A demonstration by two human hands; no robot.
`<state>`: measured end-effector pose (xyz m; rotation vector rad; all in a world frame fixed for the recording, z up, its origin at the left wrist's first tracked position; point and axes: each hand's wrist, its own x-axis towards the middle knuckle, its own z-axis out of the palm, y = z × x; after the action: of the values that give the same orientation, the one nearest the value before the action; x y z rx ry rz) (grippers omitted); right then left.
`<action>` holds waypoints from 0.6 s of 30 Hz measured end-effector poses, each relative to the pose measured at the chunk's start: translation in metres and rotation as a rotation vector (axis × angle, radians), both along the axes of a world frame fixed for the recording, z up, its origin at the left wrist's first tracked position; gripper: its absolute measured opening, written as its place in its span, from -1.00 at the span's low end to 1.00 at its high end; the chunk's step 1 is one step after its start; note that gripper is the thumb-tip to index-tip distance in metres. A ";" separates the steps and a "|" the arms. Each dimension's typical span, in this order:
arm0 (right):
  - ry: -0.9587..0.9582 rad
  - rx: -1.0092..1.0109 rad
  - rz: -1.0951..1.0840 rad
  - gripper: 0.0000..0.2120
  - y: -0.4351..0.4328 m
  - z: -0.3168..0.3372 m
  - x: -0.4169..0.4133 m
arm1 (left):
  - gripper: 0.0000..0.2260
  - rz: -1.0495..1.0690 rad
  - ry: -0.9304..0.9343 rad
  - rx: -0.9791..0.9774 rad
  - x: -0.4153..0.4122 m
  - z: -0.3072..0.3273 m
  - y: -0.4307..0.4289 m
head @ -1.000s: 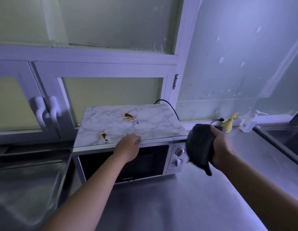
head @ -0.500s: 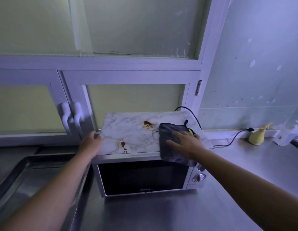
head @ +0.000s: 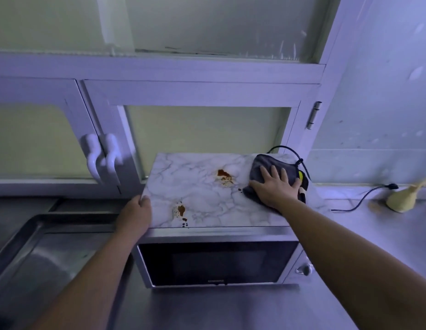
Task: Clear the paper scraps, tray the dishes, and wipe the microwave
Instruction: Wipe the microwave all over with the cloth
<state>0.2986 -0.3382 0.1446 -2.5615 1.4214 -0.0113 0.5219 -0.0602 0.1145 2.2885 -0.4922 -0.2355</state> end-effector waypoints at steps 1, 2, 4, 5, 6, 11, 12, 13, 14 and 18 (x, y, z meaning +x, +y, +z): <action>-0.018 -0.021 0.008 -0.34 -0.010 -0.001 0.005 | -0.66 0.001 -0.013 0.003 0.001 -0.002 0.000; -0.046 -0.035 0.018 -0.40 -0.019 -0.002 0.011 | -0.66 0.000 -0.024 0.008 0.003 -0.003 -0.001; -0.104 -0.042 0.048 -0.50 -0.037 -0.001 0.024 | -0.65 0.005 -0.048 0.034 0.006 -0.007 -0.001; -0.130 -0.044 0.067 -0.55 -0.045 0.001 0.029 | -0.64 0.013 -0.061 0.056 0.007 -0.009 -0.002; -0.143 -0.047 0.090 -0.59 -0.054 0.002 0.035 | -0.64 0.022 -0.072 0.080 0.008 -0.011 -0.003; -0.368 0.135 0.096 -0.64 -0.070 0.005 0.078 | -0.71 0.034 -0.105 0.126 0.011 -0.016 -0.006; -0.398 0.212 0.095 -0.61 -0.066 0.004 0.089 | -0.72 0.035 -0.110 0.130 0.011 -0.017 -0.006; -0.379 0.263 0.120 -0.58 -0.058 0.004 0.100 | -0.71 0.036 -0.112 0.133 0.011 -0.017 -0.006; -0.294 0.265 0.195 -0.57 -0.051 0.003 0.111 | -0.69 0.035 -0.113 0.135 0.011 -0.016 -0.005; -0.017 0.083 0.535 -0.57 -0.022 -0.001 0.122 | -0.69 0.021 -0.082 0.110 0.009 -0.013 -0.004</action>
<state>0.4210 -0.3606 0.1432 -2.7718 0.6761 0.1058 0.5311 -0.0644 0.1015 2.4170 -0.5079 -0.1620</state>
